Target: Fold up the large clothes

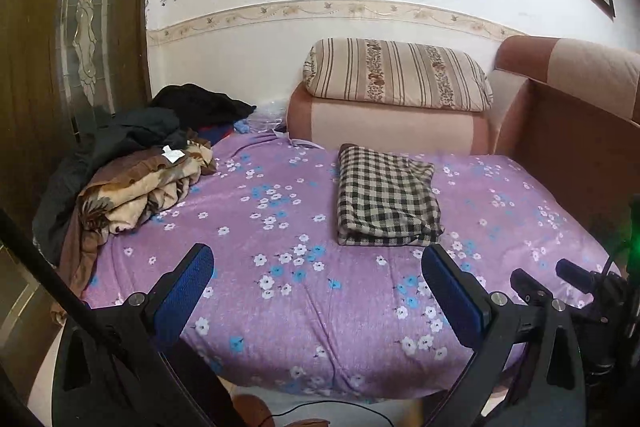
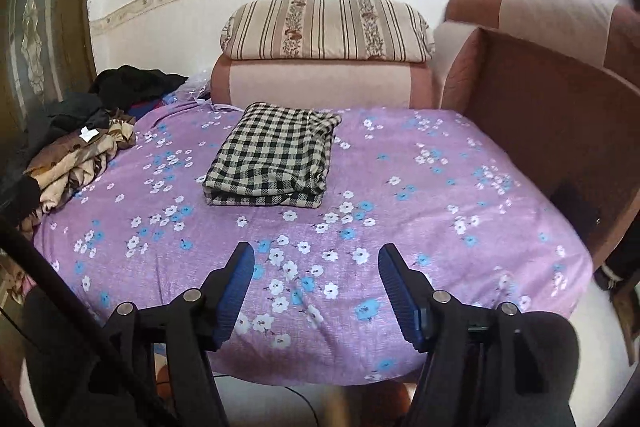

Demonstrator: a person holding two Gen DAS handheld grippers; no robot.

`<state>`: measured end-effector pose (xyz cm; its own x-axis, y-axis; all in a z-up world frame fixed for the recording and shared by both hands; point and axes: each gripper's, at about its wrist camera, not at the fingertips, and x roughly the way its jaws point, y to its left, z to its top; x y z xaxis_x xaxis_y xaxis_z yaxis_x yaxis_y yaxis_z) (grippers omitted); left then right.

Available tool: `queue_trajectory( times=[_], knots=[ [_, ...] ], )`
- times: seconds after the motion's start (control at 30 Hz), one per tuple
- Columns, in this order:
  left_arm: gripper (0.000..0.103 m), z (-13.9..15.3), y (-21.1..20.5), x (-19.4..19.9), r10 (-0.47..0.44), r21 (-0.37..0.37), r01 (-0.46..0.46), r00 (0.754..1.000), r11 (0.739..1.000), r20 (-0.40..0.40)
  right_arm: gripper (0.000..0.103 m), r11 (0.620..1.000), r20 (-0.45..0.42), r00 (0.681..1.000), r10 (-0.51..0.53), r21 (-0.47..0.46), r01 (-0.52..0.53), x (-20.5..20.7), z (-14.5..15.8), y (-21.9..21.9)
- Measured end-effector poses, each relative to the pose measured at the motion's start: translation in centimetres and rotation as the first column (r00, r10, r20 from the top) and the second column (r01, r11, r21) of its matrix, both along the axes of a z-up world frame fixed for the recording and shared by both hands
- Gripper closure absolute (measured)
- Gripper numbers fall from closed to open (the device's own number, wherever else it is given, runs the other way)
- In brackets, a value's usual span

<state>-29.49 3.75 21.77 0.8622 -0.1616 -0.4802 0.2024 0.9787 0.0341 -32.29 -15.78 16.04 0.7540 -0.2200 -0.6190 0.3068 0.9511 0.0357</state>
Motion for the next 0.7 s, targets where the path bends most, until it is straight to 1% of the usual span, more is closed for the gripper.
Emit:
queue_trajectory(
  times=[0.1, 0.17, 0.3, 0.4, 0.5, 0.7],
  knots=[
    [0.000, -0.1, -0.3, 0.3, 0.007, 0.012, -0.007, 1.000, 1.000, -0.017, 0.029, 0.999, -0.006, 1.000, 0.009, -0.035, -0.009, 0.0, 0.0, 0.7],
    [0.000, -0.6, -0.5, 0.9, 0.010, 0.021, -0.009, 0.999, 1.000, -0.048, 0.029, 0.999, -0.022, 1.000, 0.012, -0.047, -0.013, 0.5, -0.4, 0.8],
    [0.000, -1.9, -0.7, 2.6, 0.017, 0.020, -0.015, 0.993, 1.000, -0.113, 0.029, 0.999, -0.062, 0.998, 0.021, -0.035, -0.023, 2.2, -1.1, 0.6],
    [0.000, -2.6, -1.0, 4.0, 0.025, 0.048, -0.018, 0.989, 0.999, -0.147, 0.029, 0.999, -0.079, 0.997, 0.018, -0.036, -0.021, 3.8, -1.3, 0.5],
    [0.000, -2.8, -1.1, 5.2, 0.036, 0.064, -0.026, 0.985, 0.998, -0.170, 0.029, 0.998, -0.107, 0.994, 0.035, -0.040, -0.039, 5.3, -1.4, 0.4],
    [0.000, -2.7, -1.7, 7.9, 0.033, 0.065, -0.019, 0.974, 0.998, -0.225, 0.028, 0.997, -0.156, 0.986, 0.055, -0.037, -0.061, 7.7, -1.4, 0.0]
  ],
)
